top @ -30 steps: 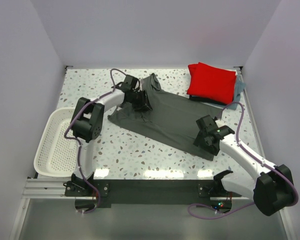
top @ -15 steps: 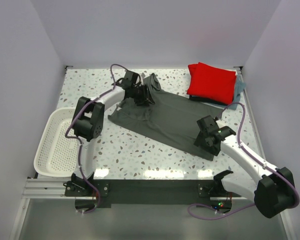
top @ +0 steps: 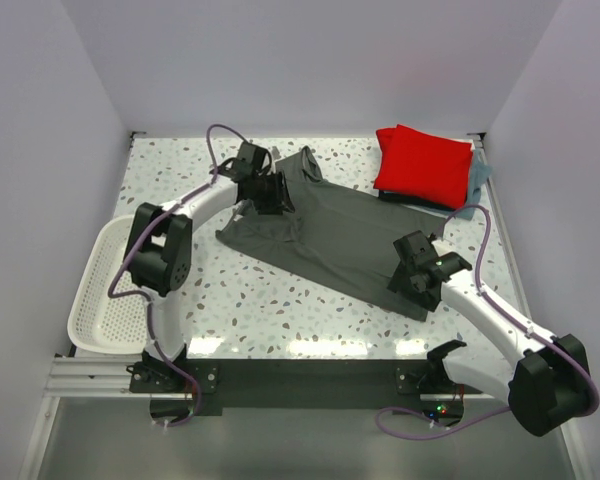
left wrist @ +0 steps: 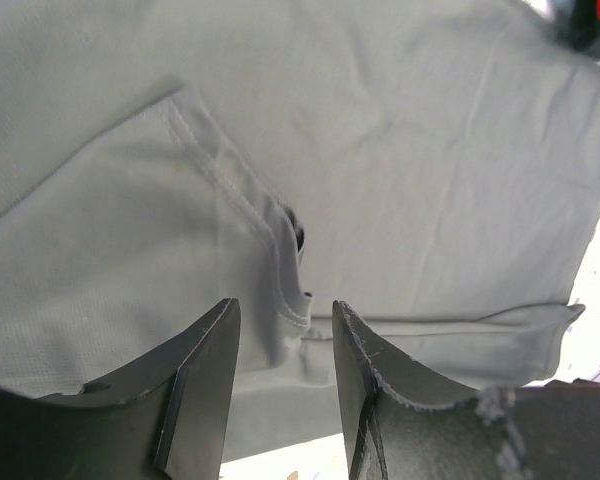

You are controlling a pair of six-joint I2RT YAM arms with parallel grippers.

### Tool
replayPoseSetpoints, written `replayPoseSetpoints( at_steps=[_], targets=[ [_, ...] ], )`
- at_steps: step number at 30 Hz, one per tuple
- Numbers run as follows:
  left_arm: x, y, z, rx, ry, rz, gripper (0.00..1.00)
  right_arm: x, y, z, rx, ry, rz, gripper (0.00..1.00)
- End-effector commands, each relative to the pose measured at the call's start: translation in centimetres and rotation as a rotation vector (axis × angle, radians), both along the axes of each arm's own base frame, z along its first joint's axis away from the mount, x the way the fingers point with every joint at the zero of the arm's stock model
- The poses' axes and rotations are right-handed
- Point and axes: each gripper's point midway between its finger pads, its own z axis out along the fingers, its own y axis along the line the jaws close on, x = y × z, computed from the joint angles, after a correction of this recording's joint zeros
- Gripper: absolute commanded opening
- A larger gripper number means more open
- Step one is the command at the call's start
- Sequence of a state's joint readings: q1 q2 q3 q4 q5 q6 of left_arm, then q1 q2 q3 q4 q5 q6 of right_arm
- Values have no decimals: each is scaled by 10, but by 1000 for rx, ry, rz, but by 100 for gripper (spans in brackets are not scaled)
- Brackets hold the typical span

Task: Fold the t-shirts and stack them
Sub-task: Fold the tshirt

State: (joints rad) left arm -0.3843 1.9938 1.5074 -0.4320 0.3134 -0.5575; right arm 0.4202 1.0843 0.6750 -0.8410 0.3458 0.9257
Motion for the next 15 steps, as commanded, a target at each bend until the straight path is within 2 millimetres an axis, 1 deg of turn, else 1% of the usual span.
replayPoseSetpoints(
  at_steps=[1,6,11,15],
  targets=[
    [-9,-9,5,-5,-15,-35,47,12,6,9,21,-49,-6,71],
    [-15,-20,-4,-26,17,-54,46,12,7,10,18,-52,-2,71],
    [-20,-29,-9,-39,32,-65,46,11,6,9,18,-52,-5,71],
    [-24,-34,-20,-31,53,-77,46,10,5,10,17,-51,-7,71]
  ],
)
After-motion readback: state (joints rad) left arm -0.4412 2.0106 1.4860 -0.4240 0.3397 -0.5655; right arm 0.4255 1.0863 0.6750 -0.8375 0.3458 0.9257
